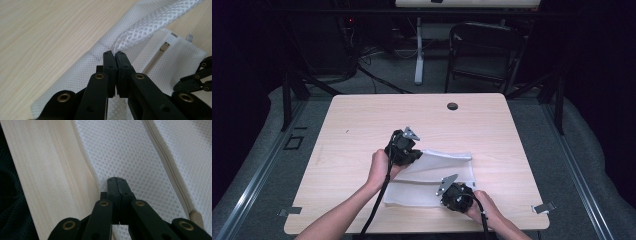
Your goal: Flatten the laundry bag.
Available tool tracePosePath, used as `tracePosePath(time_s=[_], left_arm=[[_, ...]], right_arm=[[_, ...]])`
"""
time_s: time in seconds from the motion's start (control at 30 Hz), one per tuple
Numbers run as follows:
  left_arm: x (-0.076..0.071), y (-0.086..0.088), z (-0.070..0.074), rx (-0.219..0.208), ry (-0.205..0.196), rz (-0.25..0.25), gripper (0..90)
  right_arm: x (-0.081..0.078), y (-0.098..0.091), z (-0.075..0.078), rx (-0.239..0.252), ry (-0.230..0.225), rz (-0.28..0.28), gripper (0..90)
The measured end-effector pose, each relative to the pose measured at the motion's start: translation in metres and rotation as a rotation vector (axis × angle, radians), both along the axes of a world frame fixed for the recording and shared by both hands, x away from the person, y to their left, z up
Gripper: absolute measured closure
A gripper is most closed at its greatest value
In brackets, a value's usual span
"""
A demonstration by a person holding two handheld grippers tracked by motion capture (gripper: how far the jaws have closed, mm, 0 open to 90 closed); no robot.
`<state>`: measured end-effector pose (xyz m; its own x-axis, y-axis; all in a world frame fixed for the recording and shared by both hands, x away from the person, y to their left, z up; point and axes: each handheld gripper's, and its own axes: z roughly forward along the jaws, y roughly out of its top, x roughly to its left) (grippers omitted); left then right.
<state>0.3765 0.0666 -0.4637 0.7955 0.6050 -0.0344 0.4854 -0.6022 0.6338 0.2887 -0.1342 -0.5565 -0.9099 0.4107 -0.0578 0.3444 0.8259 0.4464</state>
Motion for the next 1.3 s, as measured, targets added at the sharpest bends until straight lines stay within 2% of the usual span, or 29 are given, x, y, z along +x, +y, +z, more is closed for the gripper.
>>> tracePosePath(time_s=[0.13, 0.4, 0.5, 0.83, 0.97, 1.03, 1.13, 1.3], left_arm=[[0.003, -0.001, 0.003, 0.007, -0.019, 0.013, 88.1], [0.013, 0.003, 0.015, 0.008, -0.047, 0.042, 88.1], [0.017, 0.005, 0.02, 0.013, -0.059, 0.052, 88.2], [0.028, 0.009, 0.032, 0.025, -0.086, 0.09, 88.2], [0.031, 0.009, 0.033, 0.031, -0.092, 0.099, 88.2], [0.032, 0.01, 0.034, 0.036, -0.097, 0.107, 88.2], [0.035, 0.012, 0.038, 0.05, -0.099, 0.123, 88.2], [0.038, 0.014, 0.044, 0.06, -0.11, 0.138, 88.2]], right_arm=[[-0.001, 0.0, 0.0, 0.01, 0.0, -0.004, 90.0], [0.0, -0.002, 0.001, 0.006, 0.028, -0.001, 90.0], [0.0, -0.003, 0.0, 0.021, 0.05, -0.001, 90.0], [-0.002, -0.002, 0.001, 0.014, 0.058, 0.011, 90.0], [-0.003, 0.0, 0.001, 0.008, 0.057, 0.022, 90.0], [-0.004, 0.003, 0.001, 0.021, 0.055, 0.03, 90.0], [-0.007, 0.009, 0.001, 0.022, 0.063, 0.065, 90.0], [-0.009, 0.009, 0.0, 0.036, 0.078, 0.066, 90.0]])
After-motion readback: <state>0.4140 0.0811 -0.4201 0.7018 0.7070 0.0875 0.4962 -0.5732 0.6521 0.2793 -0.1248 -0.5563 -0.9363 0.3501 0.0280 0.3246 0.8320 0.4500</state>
